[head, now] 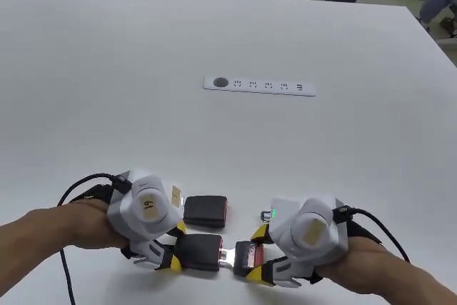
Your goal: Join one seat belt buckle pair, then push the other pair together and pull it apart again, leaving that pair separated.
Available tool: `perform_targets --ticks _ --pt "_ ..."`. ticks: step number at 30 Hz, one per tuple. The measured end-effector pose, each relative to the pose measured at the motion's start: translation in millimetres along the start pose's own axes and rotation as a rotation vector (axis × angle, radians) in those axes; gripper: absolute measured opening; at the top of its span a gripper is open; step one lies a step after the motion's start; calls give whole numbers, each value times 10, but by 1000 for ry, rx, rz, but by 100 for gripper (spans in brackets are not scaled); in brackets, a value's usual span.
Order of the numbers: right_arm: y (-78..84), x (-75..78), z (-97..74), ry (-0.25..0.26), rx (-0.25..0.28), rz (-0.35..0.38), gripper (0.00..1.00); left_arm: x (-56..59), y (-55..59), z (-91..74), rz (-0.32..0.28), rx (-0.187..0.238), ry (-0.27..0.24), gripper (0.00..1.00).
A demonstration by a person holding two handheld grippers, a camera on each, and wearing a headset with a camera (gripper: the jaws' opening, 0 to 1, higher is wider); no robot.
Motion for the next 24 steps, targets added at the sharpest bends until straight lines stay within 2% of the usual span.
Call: perform_targets --ticks 24 --pt "-97 23 74 -23 -6 -20 25 -8 0 2 -9 -10 -5 30"
Point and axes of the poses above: the centre of the closed fingertips' face, and the gripper's own axes: z roughly forward along the fingers, x roughly to its right, y roughly out of its underside, the point moved 6 cm from there along -z, roughly backward along the fingers, and after that the axes turned 6 degrees about -z, right-handed, at the moved point
